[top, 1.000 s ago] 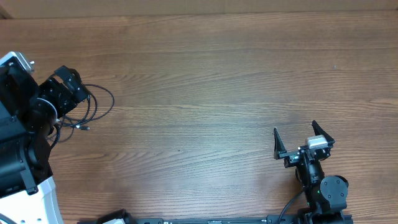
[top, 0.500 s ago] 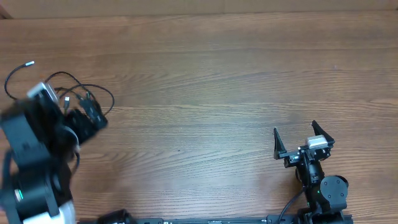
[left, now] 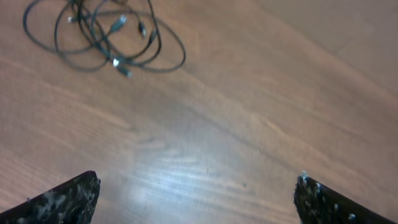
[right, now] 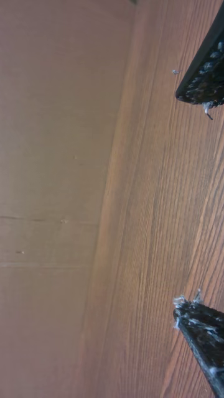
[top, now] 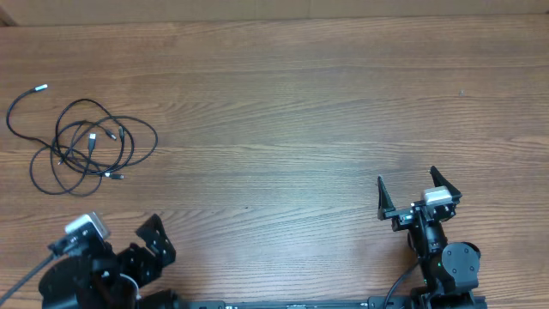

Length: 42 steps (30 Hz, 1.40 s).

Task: Untangle cables

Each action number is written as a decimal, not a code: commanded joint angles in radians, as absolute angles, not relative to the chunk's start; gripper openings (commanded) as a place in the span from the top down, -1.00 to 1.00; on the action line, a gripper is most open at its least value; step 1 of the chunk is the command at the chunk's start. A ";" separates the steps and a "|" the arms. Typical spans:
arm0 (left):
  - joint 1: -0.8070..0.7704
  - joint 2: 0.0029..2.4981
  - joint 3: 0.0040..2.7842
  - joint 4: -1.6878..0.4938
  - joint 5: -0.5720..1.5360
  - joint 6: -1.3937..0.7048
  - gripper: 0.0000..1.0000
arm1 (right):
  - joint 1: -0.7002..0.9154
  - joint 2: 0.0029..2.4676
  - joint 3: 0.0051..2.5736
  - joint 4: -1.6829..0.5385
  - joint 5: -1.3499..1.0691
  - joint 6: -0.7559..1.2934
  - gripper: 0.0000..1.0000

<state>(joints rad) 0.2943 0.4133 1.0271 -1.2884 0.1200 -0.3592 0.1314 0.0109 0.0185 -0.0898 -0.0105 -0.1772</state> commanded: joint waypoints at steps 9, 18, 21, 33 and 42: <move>0.296 0.389 0.982 -1.386 0.123 -0.351 -0.99 | 0.127 0.003 0.008 -0.084 -0.002 -0.181 -1.00; 0.296 0.284 0.826 -0.896 0.123 -0.351 -0.99 | 0.127 0.003 0.008 -0.085 -0.002 -0.181 -1.00; 0.296 0.232 0.745 -0.633 0.123 -0.351 -0.99 | 0.127 0.003 0.008 -0.085 -0.002 -0.181 -1.00; 0.296 0.018 0.525 -0.308 0.124 -0.351 -0.99 | 0.127 0.003 0.008 -0.084 -0.002 -0.181 -1.00; 0.297 0.003 0.410 0.096 0.124 -0.351 -0.99 | 0.127 0.003 0.008 -0.084 -0.002 -0.181 -0.99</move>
